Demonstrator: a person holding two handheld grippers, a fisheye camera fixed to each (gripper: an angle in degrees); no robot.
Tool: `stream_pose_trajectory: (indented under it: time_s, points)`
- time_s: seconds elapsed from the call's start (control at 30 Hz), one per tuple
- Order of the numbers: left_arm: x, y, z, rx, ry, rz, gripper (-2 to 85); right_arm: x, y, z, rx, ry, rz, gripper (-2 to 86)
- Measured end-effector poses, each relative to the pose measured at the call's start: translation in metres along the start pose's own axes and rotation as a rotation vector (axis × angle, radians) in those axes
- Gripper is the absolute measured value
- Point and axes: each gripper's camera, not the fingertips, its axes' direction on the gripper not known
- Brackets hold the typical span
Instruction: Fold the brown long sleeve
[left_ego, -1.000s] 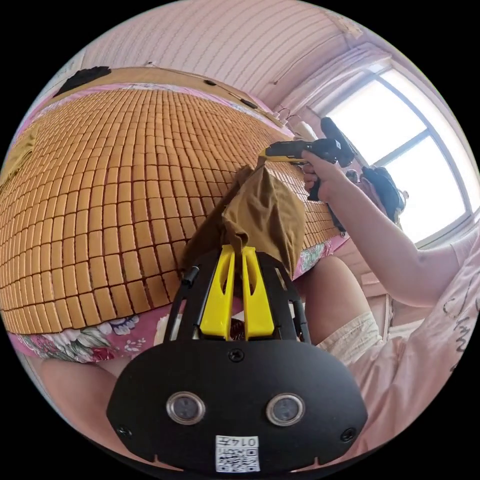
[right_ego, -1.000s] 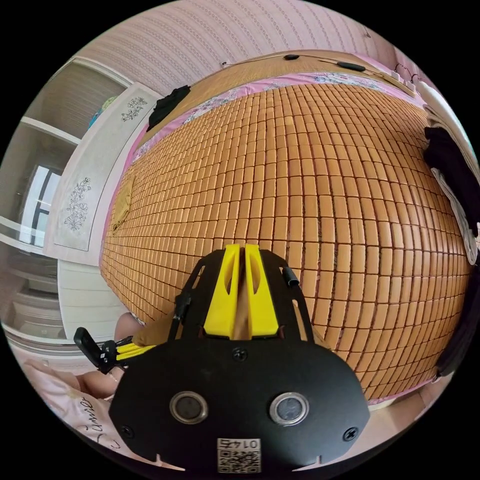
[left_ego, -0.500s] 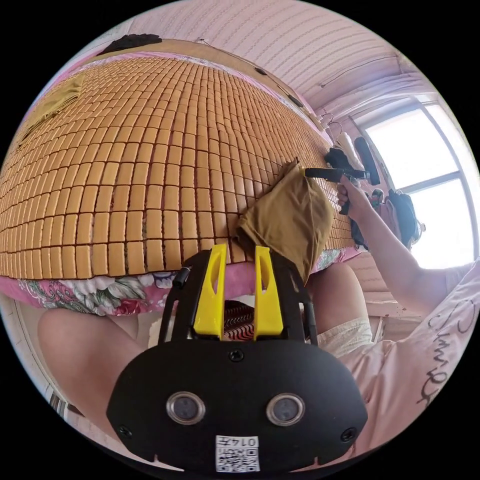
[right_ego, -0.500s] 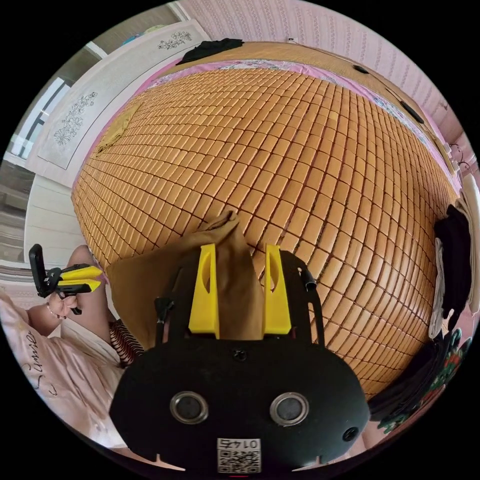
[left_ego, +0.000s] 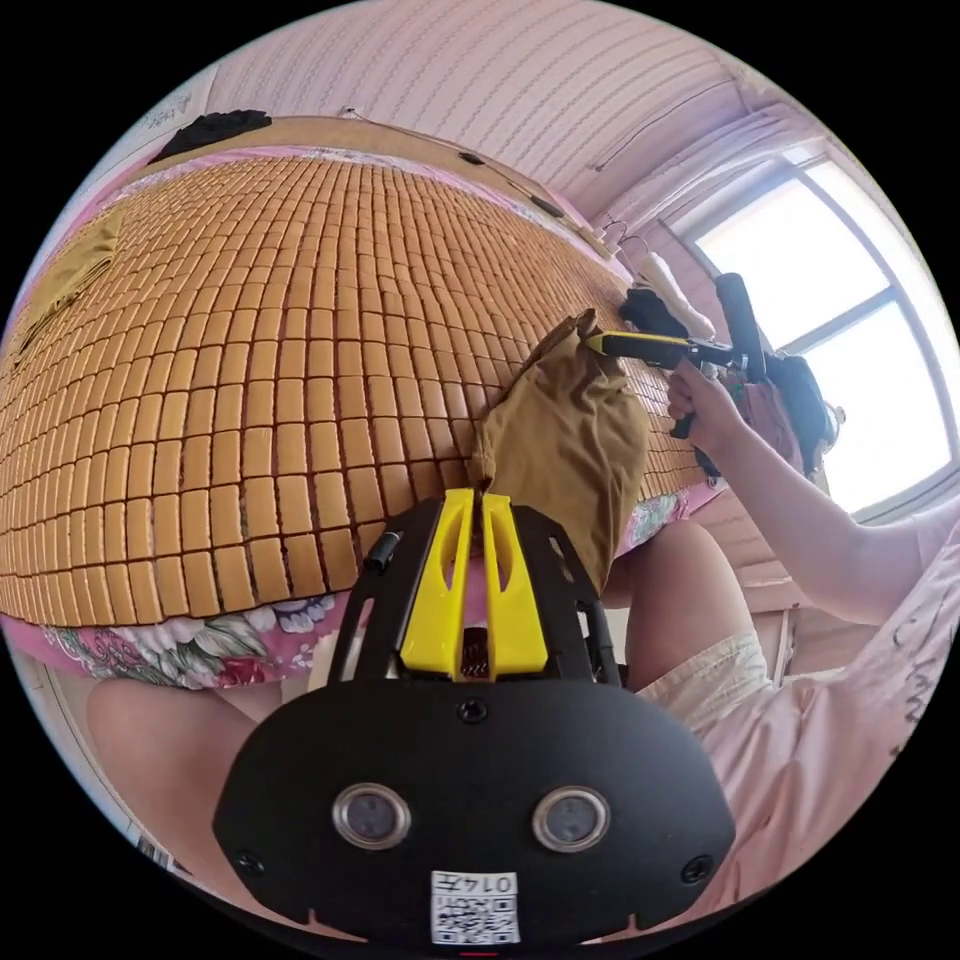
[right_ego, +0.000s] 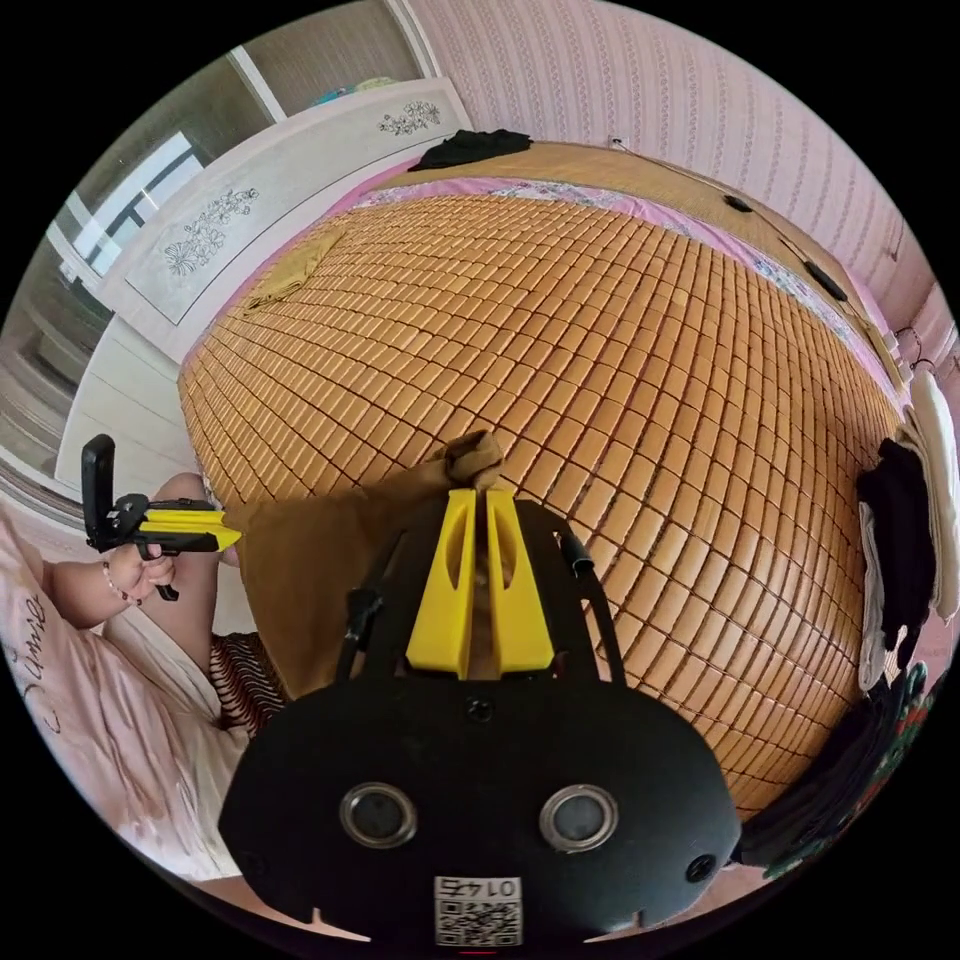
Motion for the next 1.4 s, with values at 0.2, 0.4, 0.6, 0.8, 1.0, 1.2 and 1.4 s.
stream_pose_trajectory:
  time_s: [0.2,0.4,0.6,0.8,1.0,1.2,1.4]
  points:
    - [0.056,0.012,-0.06,0.106,-0.028,0.253,-1.0,-0.022,0.076,-0.092,0.299,-0.059,0.089,0.4]
    - [0.111,-0.015,-0.102,0.221,-0.045,0.429,-1.0,-0.039,0.123,-0.178,0.505,-0.033,0.115,0.6]
    - [0.161,-0.096,-0.107,0.329,0.144,0.533,-1.0,-0.021,0.12,-0.275,0.579,0.082,0.113,0.8]
    - [0.235,-0.216,-0.041,0.337,0.355,0.651,-0.8,0.041,0.051,-0.382,0.421,0.376,0.123,1.4]
    - [0.282,-0.358,0.097,0.303,0.296,0.511,3.3,0.196,-0.108,-0.383,0.088,0.63,0.318,7.4]
    - [0.212,-0.377,0.179,0.133,0.161,0.37,5.0,0.241,-0.131,-0.298,-0.039,0.586,0.44,12.0]
    - [0.106,-0.274,0.118,0.108,0.081,0.375,4.1,0.14,-0.109,-0.235,0.066,0.575,0.19,11.8]
